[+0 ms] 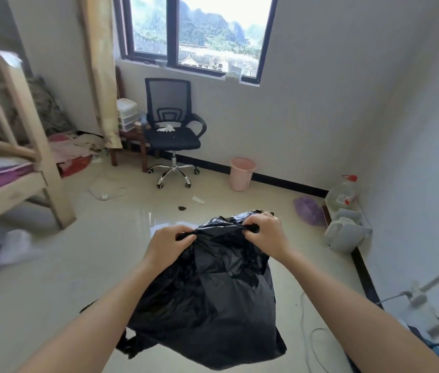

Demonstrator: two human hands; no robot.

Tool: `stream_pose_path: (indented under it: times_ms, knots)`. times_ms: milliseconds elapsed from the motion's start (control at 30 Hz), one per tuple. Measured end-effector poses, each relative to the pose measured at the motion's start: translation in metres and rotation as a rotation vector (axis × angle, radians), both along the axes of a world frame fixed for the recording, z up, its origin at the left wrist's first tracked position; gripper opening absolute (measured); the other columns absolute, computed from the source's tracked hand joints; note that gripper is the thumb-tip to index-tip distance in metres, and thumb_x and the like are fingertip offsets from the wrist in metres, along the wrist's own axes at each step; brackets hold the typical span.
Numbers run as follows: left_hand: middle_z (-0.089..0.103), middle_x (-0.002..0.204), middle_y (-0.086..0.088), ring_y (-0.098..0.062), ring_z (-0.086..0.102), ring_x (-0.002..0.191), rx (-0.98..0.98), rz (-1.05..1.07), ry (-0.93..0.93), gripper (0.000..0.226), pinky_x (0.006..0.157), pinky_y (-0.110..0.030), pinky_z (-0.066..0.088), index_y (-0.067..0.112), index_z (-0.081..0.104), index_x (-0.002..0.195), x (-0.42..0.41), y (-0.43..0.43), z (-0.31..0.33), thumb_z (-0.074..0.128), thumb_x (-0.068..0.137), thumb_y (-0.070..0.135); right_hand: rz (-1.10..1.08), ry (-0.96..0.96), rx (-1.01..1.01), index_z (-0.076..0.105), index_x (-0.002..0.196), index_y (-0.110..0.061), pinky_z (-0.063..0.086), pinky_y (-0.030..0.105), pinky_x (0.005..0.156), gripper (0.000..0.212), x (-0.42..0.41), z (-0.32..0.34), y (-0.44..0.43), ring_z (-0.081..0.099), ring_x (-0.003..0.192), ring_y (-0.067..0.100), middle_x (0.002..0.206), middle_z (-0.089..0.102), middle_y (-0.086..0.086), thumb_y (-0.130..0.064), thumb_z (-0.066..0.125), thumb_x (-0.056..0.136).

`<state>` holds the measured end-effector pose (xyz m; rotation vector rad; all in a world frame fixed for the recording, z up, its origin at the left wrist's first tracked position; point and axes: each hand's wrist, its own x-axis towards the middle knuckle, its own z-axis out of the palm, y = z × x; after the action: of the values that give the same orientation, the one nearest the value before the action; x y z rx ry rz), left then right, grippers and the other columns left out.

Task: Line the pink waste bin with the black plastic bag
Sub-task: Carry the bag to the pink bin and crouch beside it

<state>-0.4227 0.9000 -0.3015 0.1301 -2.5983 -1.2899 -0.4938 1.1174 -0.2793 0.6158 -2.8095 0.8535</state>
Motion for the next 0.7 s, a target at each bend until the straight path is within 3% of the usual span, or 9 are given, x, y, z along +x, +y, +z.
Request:
stream_pose_path:
  times_ms: [200, 300, 500, 700]
  knots:
    - [0.073, 0.094, -0.003, -0.018, 0.063, 0.089, -0.034, 0.051, 0.029, 0.014, 0.088, -0.03, 0.044, 0.012, 0.071, 0.094, -0.08, -0.047, 0.014, 0.065, 0.082, 0.018, 0.051, 0.015, -0.099, 0.069, 0.093, -0.007, 0.038, 0.041, 0.093, 0.016, -0.089, 0.01, -0.052, 0.049, 0.104, 0.028, 0.1, 0.071, 0.009, -0.007, 0.062, 0.078]
    - [0.073, 0.094, -0.003, -0.018, 0.063, 0.09, -0.078, 0.069, 0.018, 0.014, 0.081, -0.028, 0.045, 0.014, 0.072, 0.094, -0.123, -0.07, 0.022, 0.064, 0.083, 0.019, 0.058, 0.011, -0.139, 0.069, 0.092, -0.005, 0.04, 0.042, 0.093, 0.015, -0.141, 0.014, -0.08, 0.049, 0.104, 0.031, 0.099, 0.071, 0.011, -0.005, 0.063, 0.078]
    - [0.073, 0.096, -0.007, -0.023, 0.063, 0.092, -0.058, 0.136, -0.006, 0.017, 0.086, -0.032, 0.046, 0.011, 0.071, 0.096, -0.198, -0.107, 0.009, 0.065, 0.083, 0.019, 0.072, -0.01, -0.103, 0.068, 0.093, -0.005, 0.038, 0.041, 0.094, 0.015, -0.22, 0.003, -0.125, 0.048, 0.106, 0.03, 0.102, 0.069, 0.011, -0.007, 0.062, 0.08]
    - [0.073, 0.094, -0.007, -0.02, 0.062, 0.087, -0.027, 0.063, -0.011, 0.015, 0.078, -0.026, 0.043, 0.009, 0.071, 0.094, -0.289, -0.134, -0.013, 0.065, 0.083, 0.016, -0.01, -0.017, -0.037, 0.067, 0.098, -0.006, 0.033, 0.036, 0.094, 0.018, -0.289, -0.013, -0.147, 0.046, 0.109, 0.029, 0.108, 0.067, 0.01, -0.01, 0.059, 0.083]
